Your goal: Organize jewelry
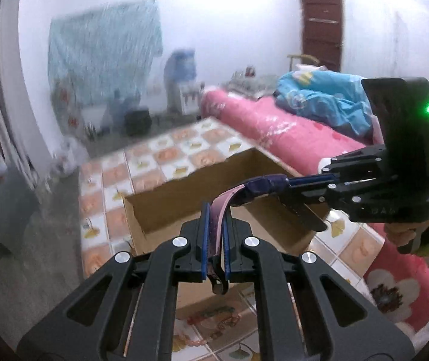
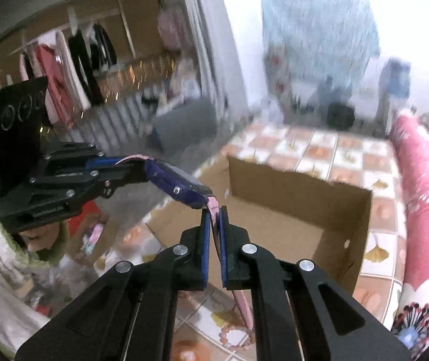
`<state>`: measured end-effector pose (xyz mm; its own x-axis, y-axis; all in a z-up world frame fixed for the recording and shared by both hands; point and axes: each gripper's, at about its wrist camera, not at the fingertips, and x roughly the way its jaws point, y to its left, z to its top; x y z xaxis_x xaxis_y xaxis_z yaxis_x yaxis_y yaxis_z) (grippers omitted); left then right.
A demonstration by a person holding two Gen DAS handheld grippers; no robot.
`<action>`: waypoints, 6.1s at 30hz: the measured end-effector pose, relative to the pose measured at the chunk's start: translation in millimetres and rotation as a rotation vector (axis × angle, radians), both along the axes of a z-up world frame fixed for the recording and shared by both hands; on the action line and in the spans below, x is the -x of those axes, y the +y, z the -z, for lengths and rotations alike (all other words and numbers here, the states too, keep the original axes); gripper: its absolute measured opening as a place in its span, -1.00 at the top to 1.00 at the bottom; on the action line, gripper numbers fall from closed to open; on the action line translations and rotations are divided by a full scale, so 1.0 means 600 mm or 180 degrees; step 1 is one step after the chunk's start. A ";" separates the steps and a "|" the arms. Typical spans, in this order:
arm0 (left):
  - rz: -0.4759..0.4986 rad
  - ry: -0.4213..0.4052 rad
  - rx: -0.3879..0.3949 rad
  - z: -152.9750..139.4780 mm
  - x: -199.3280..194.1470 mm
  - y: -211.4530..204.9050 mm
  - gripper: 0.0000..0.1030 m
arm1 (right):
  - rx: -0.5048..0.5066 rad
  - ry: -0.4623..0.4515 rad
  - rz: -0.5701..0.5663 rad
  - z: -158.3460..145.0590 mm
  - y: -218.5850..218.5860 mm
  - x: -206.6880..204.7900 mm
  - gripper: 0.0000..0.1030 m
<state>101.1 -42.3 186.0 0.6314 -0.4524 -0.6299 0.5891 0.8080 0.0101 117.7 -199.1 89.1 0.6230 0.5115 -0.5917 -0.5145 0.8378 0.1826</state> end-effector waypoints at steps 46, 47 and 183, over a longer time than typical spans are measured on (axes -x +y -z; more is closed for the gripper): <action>-0.0929 0.0047 -0.0743 0.141 -0.033 0.143 -0.49 | 0.2060 0.1406 -0.0543 0.281 0.164 -0.296 -0.17; -0.0983 0.0011 -0.0740 0.148 -0.019 0.154 -0.50 | 0.2034 0.1430 -0.0479 0.280 0.160 -0.297 -0.17; 0.0050 -0.0092 0.0776 0.058 0.063 0.100 0.83 | -0.0284 -0.0003 0.0502 0.033 0.114 0.070 0.82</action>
<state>63.3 17.6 151.3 0.6391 -0.5988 -0.4826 0.6039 0.7793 -0.1672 75.9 -130.9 69.4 0.7002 0.4578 -0.5478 -0.3781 0.8887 0.2593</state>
